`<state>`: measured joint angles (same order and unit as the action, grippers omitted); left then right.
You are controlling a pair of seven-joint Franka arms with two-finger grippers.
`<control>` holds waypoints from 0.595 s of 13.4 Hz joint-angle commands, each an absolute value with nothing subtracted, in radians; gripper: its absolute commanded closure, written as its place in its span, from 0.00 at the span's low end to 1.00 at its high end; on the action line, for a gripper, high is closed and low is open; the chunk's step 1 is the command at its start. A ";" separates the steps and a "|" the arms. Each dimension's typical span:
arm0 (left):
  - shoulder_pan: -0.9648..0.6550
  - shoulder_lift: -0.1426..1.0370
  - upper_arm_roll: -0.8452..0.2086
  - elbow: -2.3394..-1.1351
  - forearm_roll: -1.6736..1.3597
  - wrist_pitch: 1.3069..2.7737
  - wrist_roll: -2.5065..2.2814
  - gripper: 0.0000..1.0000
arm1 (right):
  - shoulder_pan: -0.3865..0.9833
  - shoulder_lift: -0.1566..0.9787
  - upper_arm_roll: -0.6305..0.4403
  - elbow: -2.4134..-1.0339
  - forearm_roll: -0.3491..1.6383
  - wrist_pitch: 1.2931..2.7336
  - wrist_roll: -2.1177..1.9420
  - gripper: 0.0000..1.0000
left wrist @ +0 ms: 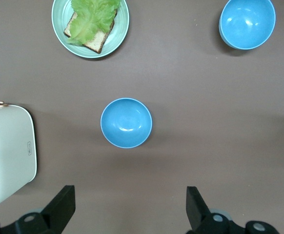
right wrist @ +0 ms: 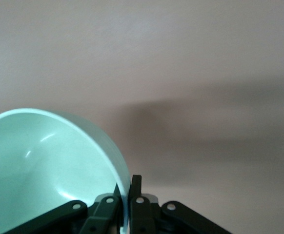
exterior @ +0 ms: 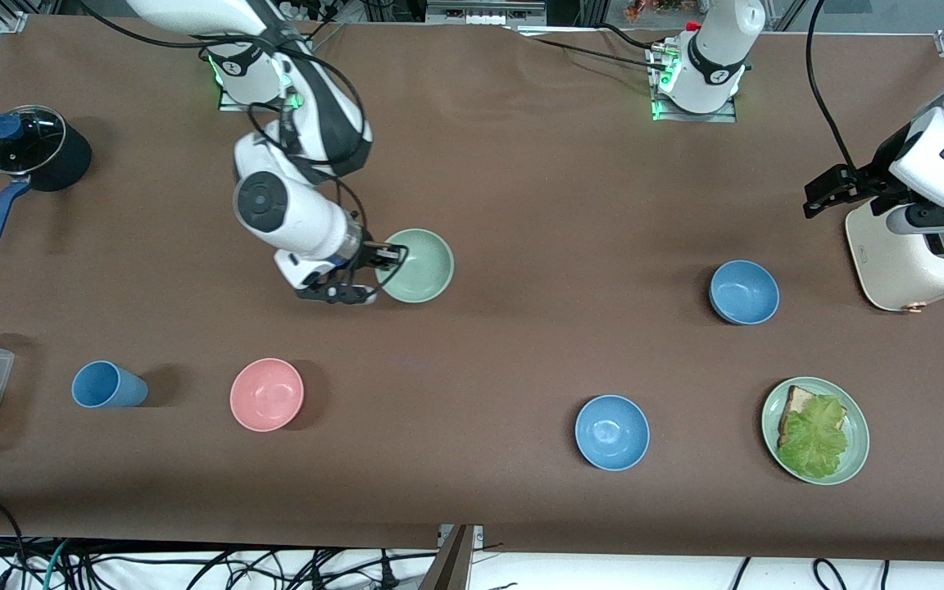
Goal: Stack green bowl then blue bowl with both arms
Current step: 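Carry the green bowl with the right gripper toward the table center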
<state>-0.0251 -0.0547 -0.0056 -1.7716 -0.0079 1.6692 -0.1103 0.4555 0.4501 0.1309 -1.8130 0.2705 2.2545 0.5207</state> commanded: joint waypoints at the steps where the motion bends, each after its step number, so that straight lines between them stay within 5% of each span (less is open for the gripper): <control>1: -0.018 -0.043 -0.011 -1.743 -0.006 1.647 -0.110 0.00 | 0.547 0.524 0.124 -1.782 0.288 2.333 0.593 1.00; 8: -0.018 -0.043 -0.011 -1.744 -0.006 1.647 -0.110 0.00 | 0.621 0.603 0.124 -1.782 0.290 2.444 0.637 1.00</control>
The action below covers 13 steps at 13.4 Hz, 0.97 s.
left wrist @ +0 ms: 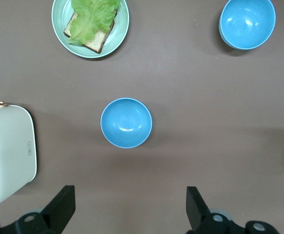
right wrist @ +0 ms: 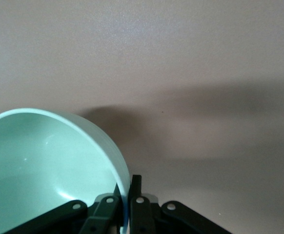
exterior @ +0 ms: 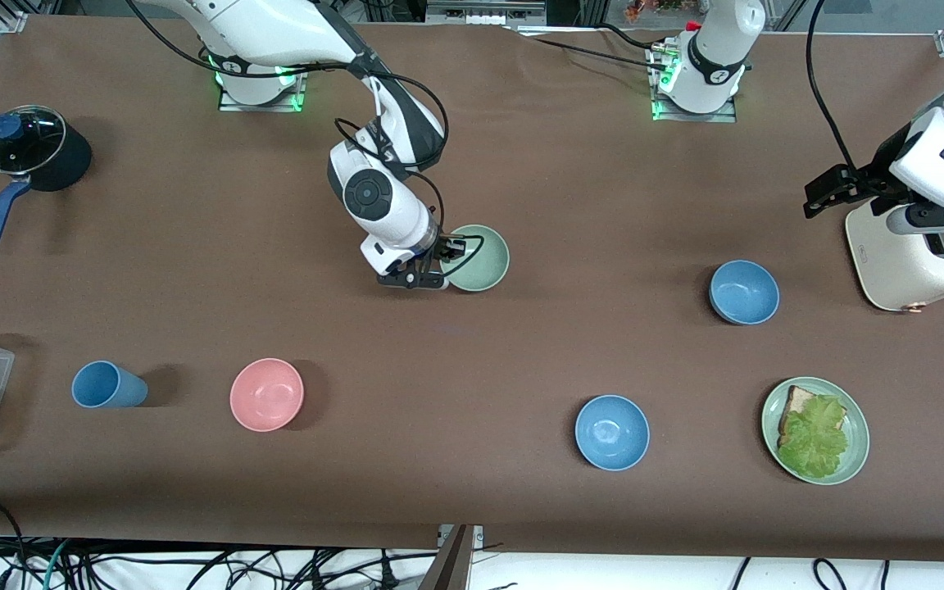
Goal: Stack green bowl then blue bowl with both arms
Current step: 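Carry the green bowl with the right gripper toward the table center, then set the green bowl down and open the right gripper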
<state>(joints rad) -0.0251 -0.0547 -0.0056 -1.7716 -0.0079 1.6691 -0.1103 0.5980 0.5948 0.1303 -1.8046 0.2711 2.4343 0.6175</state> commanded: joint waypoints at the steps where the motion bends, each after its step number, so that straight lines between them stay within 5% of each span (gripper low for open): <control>1: -0.018 -0.043 -0.011 -1.744 -0.006 1.647 -0.109 0.00 | 0.627 0.606 0.124 -1.781 0.290 2.451 0.638 1.00; 12: -0.018 -0.043 -0.012 -1.744 -0.006 1.647 -0.110 0.00 | 0.683 0.663 0.123 -1.775 0.298 2.505 0.669 1.00; 13: -0.018 -0.043 -0.012 -1.743 -0.006 1.647 -0.110 0.00 | 0.681 0.666 0.123 -1.775 0.301 2.507 0.670 0.78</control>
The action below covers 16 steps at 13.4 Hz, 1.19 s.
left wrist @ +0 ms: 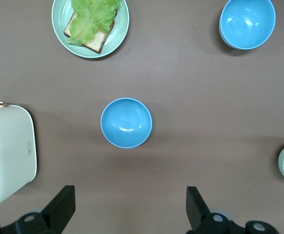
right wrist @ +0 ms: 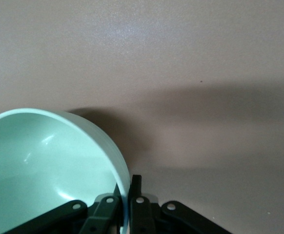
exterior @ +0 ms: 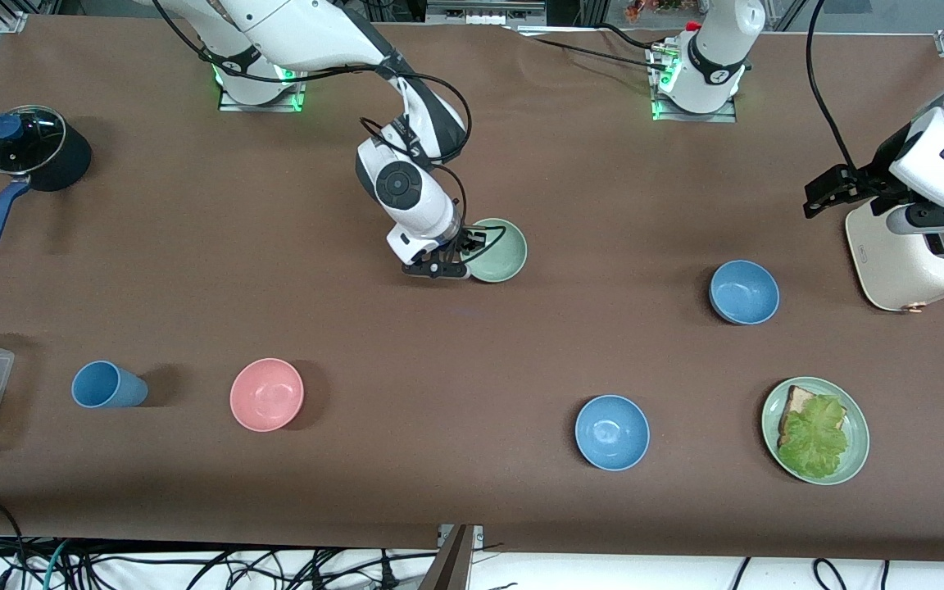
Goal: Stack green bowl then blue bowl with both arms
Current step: 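Set the green bowl down and open the right gripper, then retract the right gripper while the left gripper reaches the blue bowl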
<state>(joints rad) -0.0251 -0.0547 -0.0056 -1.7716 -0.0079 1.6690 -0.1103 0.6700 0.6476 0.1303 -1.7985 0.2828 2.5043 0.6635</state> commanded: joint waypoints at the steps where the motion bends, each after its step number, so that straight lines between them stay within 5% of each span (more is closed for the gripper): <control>1: -0.018 -0.043 -0.012 -1.743 -0.006 1.647 -0.110 0.00 | 0.680 0.664 0.121 -1.773 0.301 2.507 0.670 0.41; 2: -0.018 -0.043 -0.012 -1.744 -0.006 1.647 -0.110 0.00 | 0.681 0.658 0.121 -1.772 0.289 2.507 0.663 0.01; 8: -0.018 -0.041 -0.014 -1.743 -0.006 1.647 -0.112 0.00 | 0.658 0.604 0.028 -1.554 0.186 2.231 0.551 0.00; 16: -0.018 -0.034 -0.014 -1.744 -0.006 1.647 -0.112 0.00 | 0.605 0.437 -0.319 -1.526 0.132 2.003 0.106 0.00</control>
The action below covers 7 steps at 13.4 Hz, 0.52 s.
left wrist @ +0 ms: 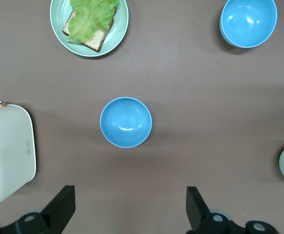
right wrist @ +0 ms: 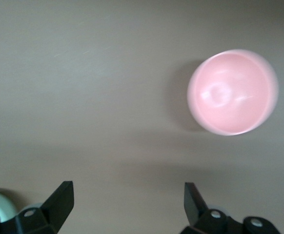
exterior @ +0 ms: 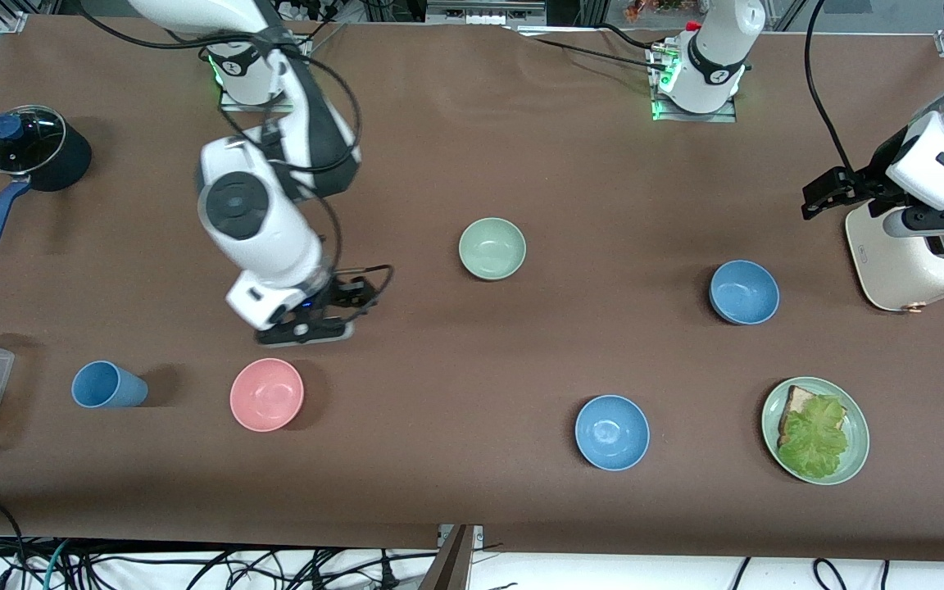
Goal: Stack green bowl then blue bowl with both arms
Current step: 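Retract the right gripper while the left gripper reaches the blue bowl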
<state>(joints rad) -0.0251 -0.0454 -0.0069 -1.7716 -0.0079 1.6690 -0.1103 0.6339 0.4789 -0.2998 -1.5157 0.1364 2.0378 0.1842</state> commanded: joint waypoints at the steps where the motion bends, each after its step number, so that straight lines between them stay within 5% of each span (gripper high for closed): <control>1: -0.018 -0.028 -0.014 -1.743 -0.005 1.649 -0.112 0.00 | 0.551 0.405 -0.316 -1.531 0.130 2.002 0.068 0.00; 7: 0.014 0.034 -0.005 -1.747 0.012 1.647 -0.060 0.00 | 0.341 0.250 -0.301 -1.572 0.126 1.855 -0.146 0.00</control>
